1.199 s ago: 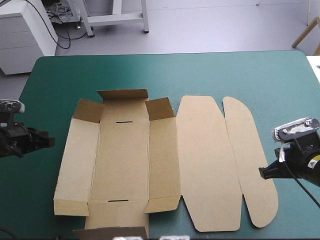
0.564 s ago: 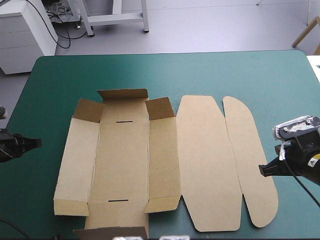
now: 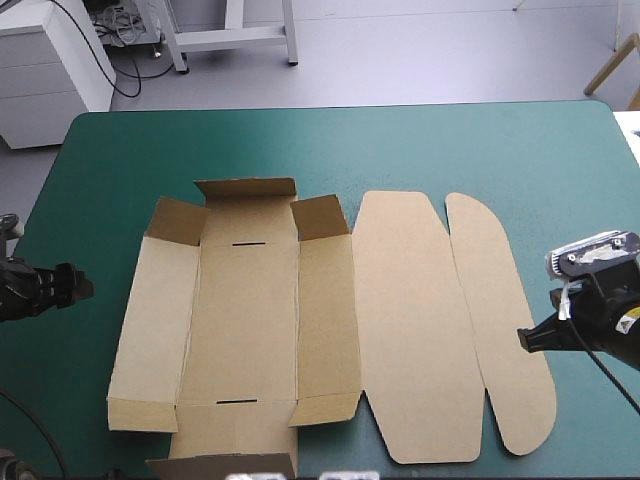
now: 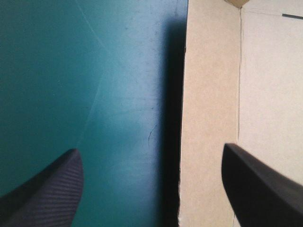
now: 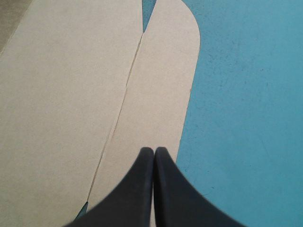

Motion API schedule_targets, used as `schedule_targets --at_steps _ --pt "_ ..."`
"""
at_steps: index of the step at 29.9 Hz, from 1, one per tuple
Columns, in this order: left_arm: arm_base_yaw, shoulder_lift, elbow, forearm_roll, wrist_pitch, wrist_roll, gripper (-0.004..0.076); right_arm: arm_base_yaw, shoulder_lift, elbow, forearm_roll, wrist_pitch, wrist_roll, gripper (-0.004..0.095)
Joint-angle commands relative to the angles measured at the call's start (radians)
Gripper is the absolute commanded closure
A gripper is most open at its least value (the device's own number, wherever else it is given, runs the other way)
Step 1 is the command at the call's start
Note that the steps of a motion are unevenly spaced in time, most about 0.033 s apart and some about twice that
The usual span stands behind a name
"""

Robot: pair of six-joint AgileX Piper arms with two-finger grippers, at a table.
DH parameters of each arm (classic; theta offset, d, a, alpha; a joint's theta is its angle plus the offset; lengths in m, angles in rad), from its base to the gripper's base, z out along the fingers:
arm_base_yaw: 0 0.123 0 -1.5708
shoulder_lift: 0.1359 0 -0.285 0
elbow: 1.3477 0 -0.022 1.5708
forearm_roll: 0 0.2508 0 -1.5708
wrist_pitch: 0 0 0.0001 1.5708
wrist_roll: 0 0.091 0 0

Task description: Fold the box

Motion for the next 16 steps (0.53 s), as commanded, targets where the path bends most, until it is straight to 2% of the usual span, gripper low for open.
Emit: schedule_targets --at_steps 1,16 --pt "0.0 0.009 -0.02 -0.054 0.043 -0.007 0.015 -0.006 -0.007 -0.025 0.003 -0.061 -0.004 0.0927" --pt "-0.001 0.088 0.231 -0.162 0.043 0.07 0.015 -0.004 -0.007 -0.025 0.005 -0.072 -0.004 0.0927"
